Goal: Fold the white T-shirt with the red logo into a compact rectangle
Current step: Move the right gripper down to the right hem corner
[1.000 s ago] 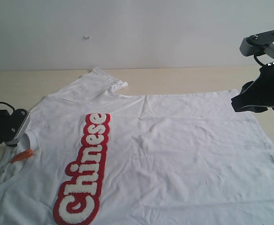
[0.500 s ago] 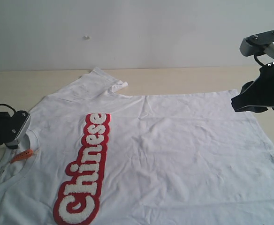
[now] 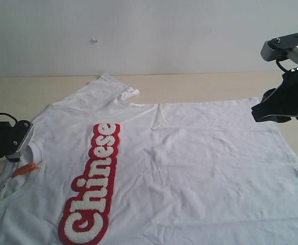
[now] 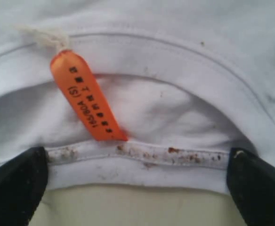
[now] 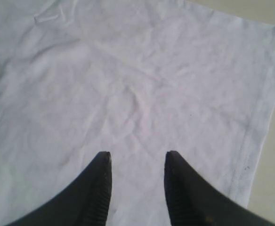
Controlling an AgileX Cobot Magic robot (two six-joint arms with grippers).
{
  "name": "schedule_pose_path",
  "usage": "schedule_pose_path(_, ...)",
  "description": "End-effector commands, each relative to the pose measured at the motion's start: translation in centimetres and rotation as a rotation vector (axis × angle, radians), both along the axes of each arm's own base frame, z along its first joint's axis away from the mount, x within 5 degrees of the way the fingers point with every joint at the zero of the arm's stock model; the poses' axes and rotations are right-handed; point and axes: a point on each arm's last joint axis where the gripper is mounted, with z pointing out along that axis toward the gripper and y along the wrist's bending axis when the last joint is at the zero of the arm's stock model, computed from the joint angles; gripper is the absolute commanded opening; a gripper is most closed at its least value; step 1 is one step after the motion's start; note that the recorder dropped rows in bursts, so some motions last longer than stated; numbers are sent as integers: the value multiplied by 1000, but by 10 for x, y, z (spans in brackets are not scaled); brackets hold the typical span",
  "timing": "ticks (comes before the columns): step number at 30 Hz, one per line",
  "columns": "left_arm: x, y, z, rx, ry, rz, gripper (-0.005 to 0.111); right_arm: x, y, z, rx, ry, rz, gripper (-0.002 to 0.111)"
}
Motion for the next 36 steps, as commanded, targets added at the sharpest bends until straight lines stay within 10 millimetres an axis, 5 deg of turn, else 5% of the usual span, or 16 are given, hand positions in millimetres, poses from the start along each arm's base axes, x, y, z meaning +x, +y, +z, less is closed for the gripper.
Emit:
schedule_pose_path(1,1,0,-11,-2,-3,6,105,2,-2,3,-4,-15,-1,38)
schedule_pose_path(23,1,0,-11,-2,-3,6,105,2,-3,2,-18,-12,-6,38)
schedule_pose_path(28,1,0,-11,-2,-3,6,105,0,-8,1,-81,7,-9,63)
schedule_pose_path(36,1,0,-11,-2,-3,6,105,1,-8,2,-70,-5,-37,82)
